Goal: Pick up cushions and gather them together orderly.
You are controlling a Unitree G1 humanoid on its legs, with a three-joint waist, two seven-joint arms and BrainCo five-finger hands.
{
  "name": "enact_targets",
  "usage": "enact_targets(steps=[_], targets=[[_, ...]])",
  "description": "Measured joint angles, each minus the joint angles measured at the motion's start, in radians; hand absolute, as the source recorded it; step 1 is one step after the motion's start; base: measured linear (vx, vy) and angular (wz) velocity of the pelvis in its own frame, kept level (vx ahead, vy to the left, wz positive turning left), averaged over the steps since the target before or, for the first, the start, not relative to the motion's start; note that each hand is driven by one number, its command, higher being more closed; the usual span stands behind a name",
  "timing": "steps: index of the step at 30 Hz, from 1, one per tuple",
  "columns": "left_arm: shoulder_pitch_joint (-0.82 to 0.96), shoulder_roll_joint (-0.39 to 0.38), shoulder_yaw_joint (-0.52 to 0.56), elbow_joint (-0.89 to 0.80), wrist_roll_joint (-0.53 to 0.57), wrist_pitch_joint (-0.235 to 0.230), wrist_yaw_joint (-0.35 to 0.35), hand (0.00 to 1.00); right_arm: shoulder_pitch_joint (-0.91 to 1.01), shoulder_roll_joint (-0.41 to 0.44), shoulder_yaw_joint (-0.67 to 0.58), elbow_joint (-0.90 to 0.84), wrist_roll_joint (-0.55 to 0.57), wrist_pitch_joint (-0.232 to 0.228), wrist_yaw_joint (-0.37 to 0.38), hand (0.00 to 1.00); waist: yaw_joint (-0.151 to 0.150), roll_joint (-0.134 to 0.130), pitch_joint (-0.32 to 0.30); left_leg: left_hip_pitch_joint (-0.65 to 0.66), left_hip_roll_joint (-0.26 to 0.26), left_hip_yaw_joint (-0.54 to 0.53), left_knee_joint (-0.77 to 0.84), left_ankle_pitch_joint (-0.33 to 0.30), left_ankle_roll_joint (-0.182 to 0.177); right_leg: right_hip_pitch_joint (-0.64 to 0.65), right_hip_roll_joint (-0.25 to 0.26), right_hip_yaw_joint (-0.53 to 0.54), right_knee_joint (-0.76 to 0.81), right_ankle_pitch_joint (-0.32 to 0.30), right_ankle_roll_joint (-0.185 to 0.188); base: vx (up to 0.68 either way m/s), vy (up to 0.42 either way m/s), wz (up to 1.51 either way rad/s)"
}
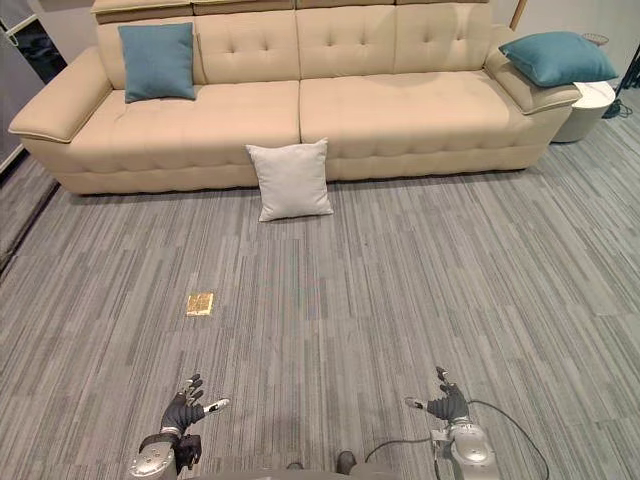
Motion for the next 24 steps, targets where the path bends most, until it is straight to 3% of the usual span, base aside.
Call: enact_targets(steps=[5, 8, 10, 11, 14, 17, 18, 20, 21, 22, 23, 24], targets=[[0.006, 0.000, 0.004, 0.000, -0.022, 0.001, 0.002, 0.00, -0.020, 0.001, -0.013, 0.049, 0.044, 0.001, -0.002, 0.00, 0.003, 0.001, 0.002, -0.067, 0.001, 0.013, 0.064, -0.032, 0.018, -0.050, -0.003, 0.009, 0.021, 0.000, 0.000, -0.03, 0.024, -0.07], [0.006, -0.002, 0.020, -0.003, -0.042, 0.001, 0.003, 0.00, -0.054, 0.002, -0.039, 0.068, 0.075, 0.001, -0.007, 0.00, 0.013, 0.010, 0.011, -0.124, 0.013, 0.044, 0.146, -0.086, 0.034, -0.119, 0.000, 0.032, 0.113, -0.046, 0.023, -0.01, 0.049, -0.29], [0.006, -0.001, 0.027, -0.017, -0.059, 0.002, 0.006, 0.00, -0.067, 0.002, -0.039, 0.068, 0.076, 0.001, -0.008, 0.00, 0.017, 0.014, 0.026, -0.138, 0.013, 0.058, 0.194, -0.122, 0.044, -0.174, -0.008, 0.041, 0.240, -0.108, 0.072, 0.01, 0.069, -0.23], [-0.002, 0.000, 0.029, -0.036, -0.061, 0.002, 0.008, 0.00, -0.069, 0.005, -0.037, 0.068, 0.076, 0.001, -0.008, 0.00, 0.023, 0.012, 0.040, -0.136, 0.010, 0.064, 0.212, -0.147, 0.050, -0.218, -0.017, 0.029, 0.354, -0.143, 0.120, 0.03, 0.072, -0.13], [-0.019, 0.016, 0.020, -0.052, -0.064, 0.002, 0.024, 0.00, -0.073, 0.028, -0.021, 0.066, 0.078, 0.004, -0.008, 0.00, 0.022, -0.009, 0.076, -0.089, -0.011, 0.050, 0.228, -0.185, 0.066, -0.365, -0.086, -0.073, 0.686, -0.185, 0.106, 0.09, 0.045, 0.06], [-0.029, 0.022, 0.000, -0.052, -0.064, 0.002, 0.027, 0.00, -0.086, 0.028, 0.002, 0.066, 0.085, 0.004, -0.011, 0.00, 0.011, 0.002, 0.105, -0.024, 0.001, 0.026, 0.217, -0.213, 0.067, -0.408, -0.122, -0.151, 0.611, -0.212, 0.097, 0.28, 0.026, 0.14], [-0.035, 0.024, -0.002, -0.052, -0.064, 0.002, 0.027, 0.00, -0.095, 0.029, 0.005, 0.066, 0.085, 0.004, -0.011, 0.00, 0.000, -0.002, 0.108, -0.014, 0.012, 0.021, 0.210, -0.216, 0.064, -0.416, -0.121, -0.162, 0.553, -0.205, 0.095, 0.37, -0.029, 0.39], [-0.062, 0.025, -0.019, -0.052, -0.064, 0.002, 0.028, 0.00, -0.117, 0.027, 0.003, 0.064, 0.084, 0.004, -0.025, 0.00, -0.017, 0.012, 0.129, 0.041, 0.033, -0.013, 0.144, -0.208, 0.041, -0.451, -0.105, -0.169, 0.344, -0.108, 0.091, 0.44, -0.068, 0.53], [-0.071, 0.024, -0.023, -0.052, -0.063, 0.001, 0.027, 0.00, -0.120, 0.026, 0.002, 0.060, 0.084, 0.004, -0.031, 0.00, -0.028, 0.004, 0.131, 0.078, 0.039, -0.033, 0.103, -0.205, 0.013, -0.456, -0.105, -0.165, 0.234, -0.034, 0.088, 0.68, -0.184, 0.67], [-0.077, 0.021, -0.023, -0.051, -0.062, 0.001, 0.028, 0.00, -0.106, 0.025, 0.000, 0.053, 0.084, 0.003, -0.034, 0.00, -0.033, -0.007, 0.134, 0.123, 0.049, -0.058, 0.087, -0.223, -0.028, -0.471, -0.114, -0.153, 0.228, 0.077, 0.057, 0.71, -0.218, 0.66], [-0.078, 0.019, -0.023, -0.051, -0.062, 0.001, 0.028, 0.00, -0.101, 0.025, -0.001, 0.052, 0.084, 0.004, -0.036, 0.00, -0.035, -0.007, 0.133, 0.138, 0.058, -0.065, 0.088, -0.229, -0.041, -0.477, -0.117, -0.156, 0.262, 0.125, 0.016, 0.62, -0.220, 0.47], [-0.084, 0.012, -0.023, -0.048, -0.063, 0.001, 0.028, 0.00, -0.098, 0.021, -0.002, 0.053, 0.083, 0.005, -0.037, 0.00, -0.036, 0.003, 0.136, 0.142, 0.075, -0.066, 0.098, -0.229, -0.055, -0.492, -0.113, -0.171, 0.317, 0.095, -0.007, 0.37, -0.155, 0.22]])
